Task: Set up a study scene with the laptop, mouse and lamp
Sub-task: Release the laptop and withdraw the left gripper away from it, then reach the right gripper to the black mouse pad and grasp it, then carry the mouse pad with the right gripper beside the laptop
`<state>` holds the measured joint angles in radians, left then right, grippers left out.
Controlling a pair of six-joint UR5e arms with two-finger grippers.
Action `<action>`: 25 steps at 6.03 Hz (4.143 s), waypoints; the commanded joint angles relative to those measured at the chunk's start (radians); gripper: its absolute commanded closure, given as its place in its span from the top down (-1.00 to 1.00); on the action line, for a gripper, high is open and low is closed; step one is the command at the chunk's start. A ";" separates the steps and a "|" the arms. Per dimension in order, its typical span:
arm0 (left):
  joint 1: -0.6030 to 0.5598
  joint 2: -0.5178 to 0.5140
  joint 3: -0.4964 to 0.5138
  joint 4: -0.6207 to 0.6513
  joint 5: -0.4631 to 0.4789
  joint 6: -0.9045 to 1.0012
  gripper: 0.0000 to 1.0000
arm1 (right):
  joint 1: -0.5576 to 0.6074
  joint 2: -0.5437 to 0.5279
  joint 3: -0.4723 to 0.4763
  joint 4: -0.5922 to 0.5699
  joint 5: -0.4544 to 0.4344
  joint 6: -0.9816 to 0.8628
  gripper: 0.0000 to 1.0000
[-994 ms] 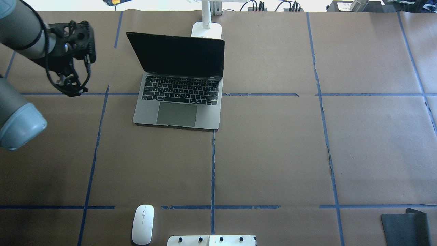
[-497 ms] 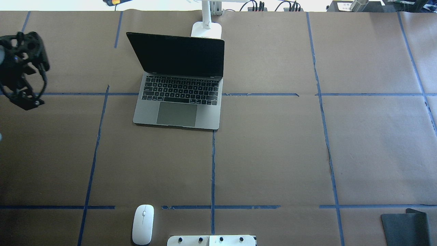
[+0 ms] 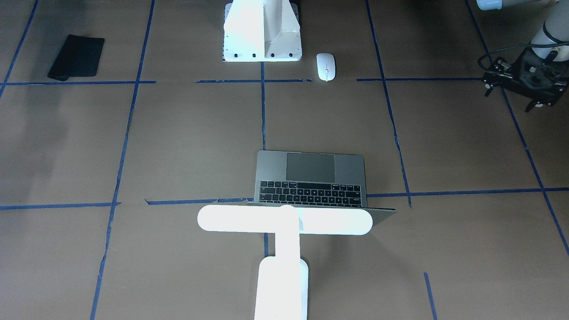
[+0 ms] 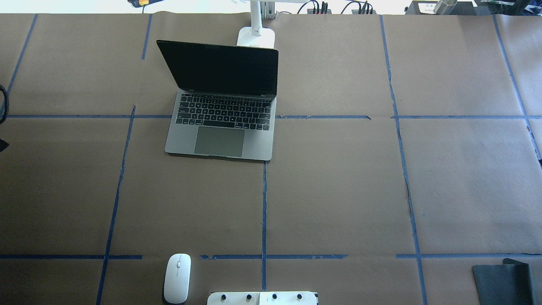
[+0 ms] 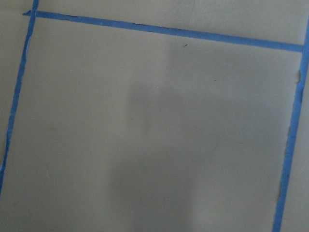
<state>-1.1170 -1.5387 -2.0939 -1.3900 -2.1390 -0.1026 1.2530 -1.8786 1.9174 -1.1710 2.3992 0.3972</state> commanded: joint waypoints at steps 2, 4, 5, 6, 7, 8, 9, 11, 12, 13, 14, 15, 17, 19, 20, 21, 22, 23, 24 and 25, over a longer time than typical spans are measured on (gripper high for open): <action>-0.003 0.055 0.012 -0.043 -0.059 -0.230 1.00 | -0.276 -0.149 0.000 0.456 -0.125 0.546 1.00; -0.003 0.096 0.029 -0.131 -0.061 -0.227 1.00 | -0.529 -0.281 -0.005 0.672 -0.291 0.731 1.00; -0.003 0.133 0.053 -0.224 -0.062 -0.230 1.00 | -0.629 -0.337 -0.006 0.765 -0.339 0.824 1.00; -0.001 0.135 0.075 -0.257 -0.061 -0.233 1.00 | -0.667 -0.399 -0.012 0.833 -0.351 0.836 1.00; 0.000 0.135 0.075 -0.257 -0.062 -0.233 1.00 | -0.710 -0.404 -0.037 0.834 -0.382 0.848 1.00; -0.001 0.135 0.075 -0.257 -0.062 -0.233 1.00 | -0.809 -0.396 -0.072 0.837 -0.497 0.905 1.00; 0.000 0.135 0.074 -0.257 -0.062 -0.233 1.00 | -0.872 -0.395 -0.078 0.870 -0.532 0.961 1.00; -0.001 0.135 0.074 -0.257 -0.062 -0.233 1.00 | -0.949 -0.387 -0.126 0.878 -0.575 0.974 0.97; -0.001 0.137 0.074 -0.257 -0.062 -0.233 1.00 | -0.969 -0.387 -0.132 0.878 -0.575 0.977 0.87; -0.001 0.137 0.074 -0.257 -0.062 -0.233 1.00 | -0.980 -0.384 -0.130 0.880 -0.575 0.989 0.60; -0.001 0.137 0.072 -0.257 -0.062 -0.233 1.00 | -0.997 -0.376 -0.130 0.878 -0.575 0.996 0.05; -0.001 0.137 0.071 -0.257 -0.062 -0.233 1.00 | -1.006 -0.376 -0.130 0.880 -0.575 0.996 -0.50; -0.001 0.137 0.069 -0.257 -0.062 -0.233 1.00 | -1.005 -0.378 -0.117 0.890 -0.581 0.994 -0.99; -0.001 0.137 0.067 -0.257 -0.062 -0.233 1.00 | -1.001 -0.379 -0.113 0.956 -0.619 0.996 -1.00; -0.001 0.137 0.066 -0.257 -0.062 -0.233 1.00 | -0.983 -0.370 -0.083 0.970 -0.627 0.997 -1.00; -0.001 0.137 0.064 -0.257 -0.062 -0.235 1.00 | -0.916 -0.325 -0.063 0.970 -0.624 0.999 -1.00; -0.001 0.137 0.064 -0.257 -0.062 -0.235 1.00 | -0.884 -0.247 -0.081 0.959 -0.626 1.006 -1.00; -0.001 0.137 0.063 -0.257 -0.062 -0.235 1.00 | -0.827 -0.167 -0.099 0.938 -0.624 1.006 -1.00; -0.001 0.137 0.063 -0.257 -0.062 -0.235 1.00 | -0.780 -0.089 -0.100 0.870 -0.623 1.006 -1.00; -0.001 0.137 0.063 -0.257 -0.062 -0.235 1.00 | -0.726 0.052 -0.100 0.709 -0.621 1.006 -1.00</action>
<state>-1.1183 -1.4020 -2.0309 -1.6475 -2.2012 -0.3375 0.4754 -1.9465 1.8192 -0.3362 1.7764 1.4034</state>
